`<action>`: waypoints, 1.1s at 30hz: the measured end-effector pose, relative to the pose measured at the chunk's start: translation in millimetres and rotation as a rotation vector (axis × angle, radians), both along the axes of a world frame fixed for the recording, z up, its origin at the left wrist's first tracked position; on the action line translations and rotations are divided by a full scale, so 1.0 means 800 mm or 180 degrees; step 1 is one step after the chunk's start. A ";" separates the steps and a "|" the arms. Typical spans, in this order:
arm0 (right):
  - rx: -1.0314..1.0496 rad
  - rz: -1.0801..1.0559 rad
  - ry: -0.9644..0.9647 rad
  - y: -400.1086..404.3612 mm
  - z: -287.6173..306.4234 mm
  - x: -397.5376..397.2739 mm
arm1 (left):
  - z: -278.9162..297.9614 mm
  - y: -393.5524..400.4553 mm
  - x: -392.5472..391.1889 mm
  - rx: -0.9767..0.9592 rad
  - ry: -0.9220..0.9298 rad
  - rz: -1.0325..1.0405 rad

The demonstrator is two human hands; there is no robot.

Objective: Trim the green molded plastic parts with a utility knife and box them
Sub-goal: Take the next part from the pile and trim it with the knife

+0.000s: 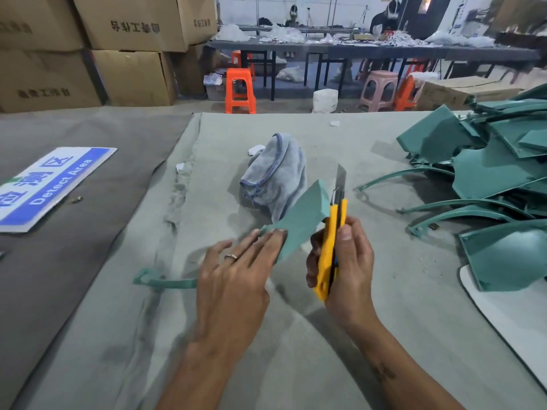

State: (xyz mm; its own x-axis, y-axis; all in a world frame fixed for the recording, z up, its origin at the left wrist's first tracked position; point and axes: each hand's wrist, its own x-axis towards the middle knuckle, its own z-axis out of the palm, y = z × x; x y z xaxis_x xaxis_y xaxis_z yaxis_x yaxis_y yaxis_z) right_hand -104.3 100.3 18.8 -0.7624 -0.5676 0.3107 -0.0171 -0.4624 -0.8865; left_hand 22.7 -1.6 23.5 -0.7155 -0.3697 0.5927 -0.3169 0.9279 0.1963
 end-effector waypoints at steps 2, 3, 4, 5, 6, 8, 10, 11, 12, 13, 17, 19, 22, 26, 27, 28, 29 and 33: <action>0.0184 0.0042 0.0011 -0.005 -0.001 0.009 | -0.002 0.000 0.000 0.0025 -0.0254 0.0080; 0.0268 0.0028 0.0001 -0.006 0.000 0.011 | -0.002 -0.001 0.002 0.0021 -0.0333 0.0124; 0.0320 0.0026 -0.0003 -0.005 0.001 0.011 | -0.001 -0.002 0.003 -0.0013 -0.0381 0.0164; 0.0341 0.0044 -0.0003 -0.004 0.002 0.009 | 0.000 -0.003 0.004 -0.0054 -0.0403 0.0193; 0.0351 0.0071 0.0013 -0.002 0.004 0.007 | 0.001 -0.003 0.005 -0.0088 -0.0391 0.0209; 0.0395 0.0116 0.0056 0.001 0.006 0.004 | 0.002 -0.002 0.005 -0.0141 -0.0322 0.0207; 0.0376 0.0145 -0.0007 -0.001 0.006 0.006 | 0.000 -0.001 0.003 -0.0222 -0.0303 0.0233; 0.0330 0.0178 -0.0104 -0.002 0.005 0.008 | -0.001 -0.002 0.003 -0.0272 -0.0325 0.0256; 0.0288 0.0187 -0.0238 -0.004 0.005 0.010 | -0.003 -0.002 0.002 -0.0347 -0.0326 0.0288; 0.0277 0.0136 -0.0377 -0.006 0.005 0.011 | -0.006 -0.003 0.001 -0.0439 -0.0286 0.0322; 0.0281 -0.0326 -0.0747 -0.006 0.006 -0.003 | -0.012 0.002 -0.006 -0.1022 0.0370 0.0350; 0.0176 -0.0560 -0.0822 -0.003 0.008 -0.013 | -0.008 0.009 -0.013 -0.1283 0.0698 0.0329; -0.0012 -0.1041 -0.0988 0.004 0.015 -0.032 | -0.005 0.016 -0.018 -0.1262 0.1089 0.0452; -0.0158 -0.1194 -0.1337 0.018 0.026 -0.059 | 0.000 0.010 -0.012 0.0210 0.1548 0.0513; -0.0162 -0.1076 -0.1413 0.022 0.028 -0.063 | -0.001 0.005 -0.010 0.0797 0.1653 0.0298; -0.0135 -0.0928 -0.1467 0.024 0.029 -0.065 | -0.002 -0.001 -0.009 0.1351 0.1656 0.0069; -0.0072 -0.0772 -0.1494 0.025 0.031 -0.065 | -0.005 -0.006 -0.008 0.1775 0.1494 -0.0126; 0.0337 -0.0278 -0.1253 0.019 0.031 -0.049 | -0.017 -0.010 -0.013 0.1856 0.0751 -0.0776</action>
State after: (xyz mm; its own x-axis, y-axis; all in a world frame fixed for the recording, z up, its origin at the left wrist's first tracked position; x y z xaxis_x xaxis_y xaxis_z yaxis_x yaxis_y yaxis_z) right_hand -143.7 115.2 43.8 -0.8580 -0.5087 -0.0705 0.2975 -0.3803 -0.8757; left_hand 12.6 -9.8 9.6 -0.6949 -0.5208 0.4958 0.0012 0.6887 0.7251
